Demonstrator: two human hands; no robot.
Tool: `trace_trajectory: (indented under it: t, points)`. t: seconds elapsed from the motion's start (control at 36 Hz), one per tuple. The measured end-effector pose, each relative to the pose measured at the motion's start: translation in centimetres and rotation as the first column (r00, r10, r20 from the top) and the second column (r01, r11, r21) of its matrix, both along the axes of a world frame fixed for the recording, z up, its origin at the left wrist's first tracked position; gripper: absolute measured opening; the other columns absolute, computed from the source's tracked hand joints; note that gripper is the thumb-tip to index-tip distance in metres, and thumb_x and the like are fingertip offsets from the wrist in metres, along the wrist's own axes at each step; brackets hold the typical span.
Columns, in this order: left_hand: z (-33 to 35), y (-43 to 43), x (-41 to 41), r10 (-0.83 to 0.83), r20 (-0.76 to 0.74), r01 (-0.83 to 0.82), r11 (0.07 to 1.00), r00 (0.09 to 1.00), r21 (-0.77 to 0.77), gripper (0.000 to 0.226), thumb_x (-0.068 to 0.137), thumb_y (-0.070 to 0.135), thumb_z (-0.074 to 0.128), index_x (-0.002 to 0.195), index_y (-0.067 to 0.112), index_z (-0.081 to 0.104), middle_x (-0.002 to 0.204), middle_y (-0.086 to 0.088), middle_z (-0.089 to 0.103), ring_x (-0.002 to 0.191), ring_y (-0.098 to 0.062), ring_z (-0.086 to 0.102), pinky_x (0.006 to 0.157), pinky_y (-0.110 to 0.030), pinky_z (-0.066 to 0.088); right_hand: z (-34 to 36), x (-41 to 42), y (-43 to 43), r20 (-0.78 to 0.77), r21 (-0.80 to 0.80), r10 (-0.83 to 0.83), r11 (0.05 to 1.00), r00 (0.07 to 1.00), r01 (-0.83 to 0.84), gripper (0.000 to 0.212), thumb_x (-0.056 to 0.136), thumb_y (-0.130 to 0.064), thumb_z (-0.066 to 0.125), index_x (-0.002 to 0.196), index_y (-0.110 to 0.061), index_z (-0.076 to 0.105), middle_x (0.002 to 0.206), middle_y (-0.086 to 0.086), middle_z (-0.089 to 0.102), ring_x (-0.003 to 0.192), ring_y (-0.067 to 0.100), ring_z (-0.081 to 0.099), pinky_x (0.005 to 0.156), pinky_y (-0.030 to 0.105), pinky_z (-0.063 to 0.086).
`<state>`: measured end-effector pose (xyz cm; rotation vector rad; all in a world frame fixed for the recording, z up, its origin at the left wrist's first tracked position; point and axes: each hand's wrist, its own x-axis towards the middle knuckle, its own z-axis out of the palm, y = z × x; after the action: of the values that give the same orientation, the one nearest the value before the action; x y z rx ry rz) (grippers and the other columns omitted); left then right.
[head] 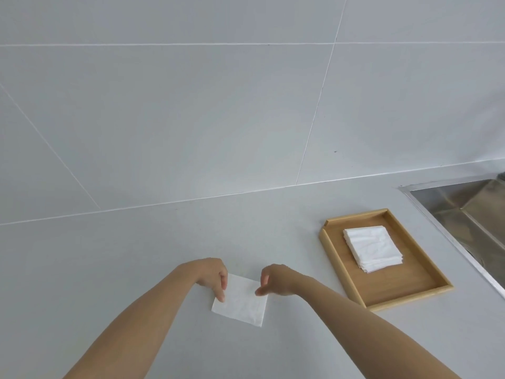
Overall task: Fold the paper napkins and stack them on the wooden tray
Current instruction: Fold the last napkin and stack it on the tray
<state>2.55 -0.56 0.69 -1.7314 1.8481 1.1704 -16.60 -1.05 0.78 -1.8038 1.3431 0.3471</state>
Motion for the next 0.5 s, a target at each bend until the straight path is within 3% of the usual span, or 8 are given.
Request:
trace_trajectory:
  t: [0.08, 0.19, 0.42, 0.5]
  points:
    - [-0.6, -0.1, -0.3, 0.078, -0.033, -0.082, 0.988, 0.996, -0.130, 0.046, 0.078, 0.019, 0.071, 0.120, 0.011, 0.054, 0.108, -0.004, 0.050, 0.099, -0.021, 0.050, 0.071, -0.023, 0.039, -0.5, -0.2, -0.1, 0.014, -0.081, -0.097, 0.992, 0.995, 0.098, 0.040, 0.086, -0.028, 0.061, 0.120, -0.009, 0.052, 0.126, 0.010, 0.056, 0.111, 0.025, 0.052, 0.090, 0.033, 0.043]
    - [-1.4, -0.1, -1.1, 0.100, -0.029, -0.104, 0.972, 0.995, -0.210, 0.054, 0.080, 0.017, 0.069, 0.128, 0.015, 0.045, 0.131, -0.010, 0.045, 0.117, -0.027, 0.050, 0.096, -0.035, 0.042, -1.4, 0.1, 0.1, 0.015, -0.124, -0.177, 0.976, 0.984, 0.178, 0.041, 0.084, -0.023, 0.063, 0.121, -0.012, 0.049, 0.125, 0.010, 0.056, 0.107, 0.024, 0.054, 0.090, 0.034, 0.045]
    - [-3.1, -0.2, -2.1, 0.023, 0.061, -0.006, 0.963, 0.998, -0.268, 0.051, 0.077, 0.021, 0.070, 0.123, 0.015, 0.047, 0.128, -0.008, 0.041, 0.122, -0.022, 0.042, 0.095, -0.031, 0.042, -3.1, 0.8, 0.5, -0.033, -0.154, -0.192, 0.971, 0.981, 0.185, 0.044, 0.082, -0.019, 0.066, 0.121, -0.011, 0.048, 0.125, 0.009, 0.054, 0.116, 0.025, 0.049, 0.087, 0.033, 0.044]
    - [-3.4, -0.2, -2.2, 0.008, 0.090, 0.017, 0.962, 0.996, -0.274, 0.045, 0.077, 0.021, 0.070, 0.117, 0.012, 0.051, 0.115, -0.005, 0.042, 0.120, -0.023, 0.043, 0.093, -0.031, 0.043, -3.5, 0.9, 0.5, -0.047, -0.153, -0.177, 0.974, 0.983, 0.168, 0.042, 0.081, -0.018, 0.067, 0.119, -0.010, 0.050, 0.125, 0.009, 0.054, 0.116, 0.025, 0.048, 0.087, 0.034, 0.045]
